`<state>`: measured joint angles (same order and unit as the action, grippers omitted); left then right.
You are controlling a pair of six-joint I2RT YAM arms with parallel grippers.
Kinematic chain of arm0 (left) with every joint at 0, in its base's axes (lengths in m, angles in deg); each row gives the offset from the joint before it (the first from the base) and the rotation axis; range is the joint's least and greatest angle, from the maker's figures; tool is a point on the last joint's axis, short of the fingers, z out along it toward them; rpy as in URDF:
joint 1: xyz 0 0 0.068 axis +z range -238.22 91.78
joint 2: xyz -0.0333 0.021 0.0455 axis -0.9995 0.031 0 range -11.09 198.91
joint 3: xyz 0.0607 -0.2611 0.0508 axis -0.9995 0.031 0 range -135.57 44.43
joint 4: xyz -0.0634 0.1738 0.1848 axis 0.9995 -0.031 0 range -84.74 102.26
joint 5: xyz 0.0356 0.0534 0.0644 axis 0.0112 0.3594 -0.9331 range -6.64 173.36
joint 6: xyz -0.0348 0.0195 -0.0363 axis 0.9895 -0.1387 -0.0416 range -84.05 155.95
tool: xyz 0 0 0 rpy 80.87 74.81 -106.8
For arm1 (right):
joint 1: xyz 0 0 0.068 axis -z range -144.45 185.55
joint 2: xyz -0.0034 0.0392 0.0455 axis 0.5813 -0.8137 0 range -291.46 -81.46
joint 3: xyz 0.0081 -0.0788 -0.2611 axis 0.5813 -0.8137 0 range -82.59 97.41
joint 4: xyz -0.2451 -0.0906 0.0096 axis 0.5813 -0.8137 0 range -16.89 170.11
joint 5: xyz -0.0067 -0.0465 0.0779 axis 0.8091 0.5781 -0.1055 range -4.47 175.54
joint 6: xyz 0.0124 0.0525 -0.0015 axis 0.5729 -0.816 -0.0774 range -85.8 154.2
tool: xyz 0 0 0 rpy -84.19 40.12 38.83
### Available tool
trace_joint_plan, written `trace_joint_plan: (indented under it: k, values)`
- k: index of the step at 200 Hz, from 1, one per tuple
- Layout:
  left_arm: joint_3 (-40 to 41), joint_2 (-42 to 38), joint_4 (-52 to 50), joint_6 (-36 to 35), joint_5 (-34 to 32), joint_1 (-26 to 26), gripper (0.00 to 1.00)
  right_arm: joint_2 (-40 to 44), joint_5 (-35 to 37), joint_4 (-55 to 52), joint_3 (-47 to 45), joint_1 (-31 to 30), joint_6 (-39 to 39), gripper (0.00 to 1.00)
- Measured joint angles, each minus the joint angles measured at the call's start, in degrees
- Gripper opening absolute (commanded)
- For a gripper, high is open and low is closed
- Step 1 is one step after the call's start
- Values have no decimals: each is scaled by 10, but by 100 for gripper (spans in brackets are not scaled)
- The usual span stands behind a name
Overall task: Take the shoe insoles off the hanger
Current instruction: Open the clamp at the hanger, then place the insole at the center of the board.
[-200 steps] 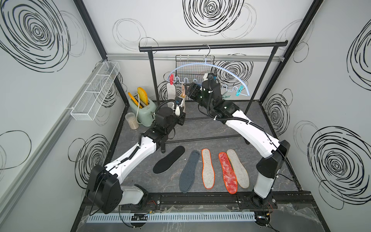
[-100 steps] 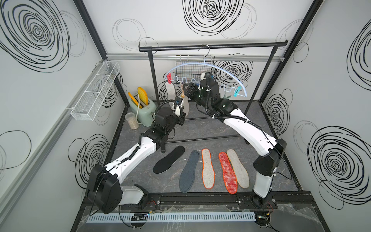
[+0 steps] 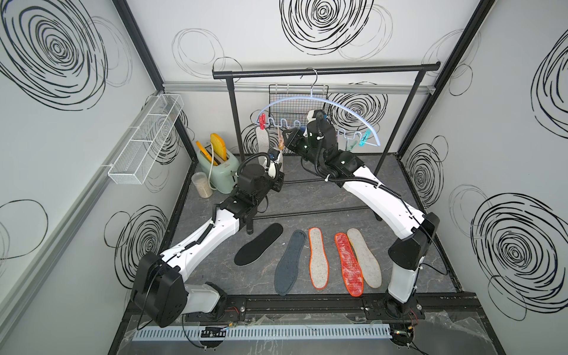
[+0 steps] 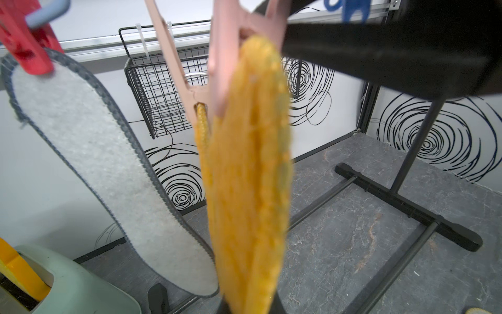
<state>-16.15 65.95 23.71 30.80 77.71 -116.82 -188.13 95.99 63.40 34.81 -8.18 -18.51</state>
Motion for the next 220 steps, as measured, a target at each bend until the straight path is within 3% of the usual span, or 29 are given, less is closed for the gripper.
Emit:
trace_joint_plan:
  k: [48, 95, 136, 171, 220]
  values:
    - [2, 0, -10, 0, -18, -16, 0, 12, -6, 24, -27, 11, 5, 27]
    - [40, -34, -45, 58, -40, -23, 0, 21, -23, 38, -42, 26, 5, 27]
    - [97, -99, -112, 132, -60, 21, 0, 40, -39, 50, -72, 39, 4, 46]
    - [104, -139, -201, 153, -86, 70, 0, 49, -54, 66, -88, 48, 2, 63]
    - [100, -125, -347, 162, -116, 108, 0, 81, -80, 106, -146, 59, 4, 70]
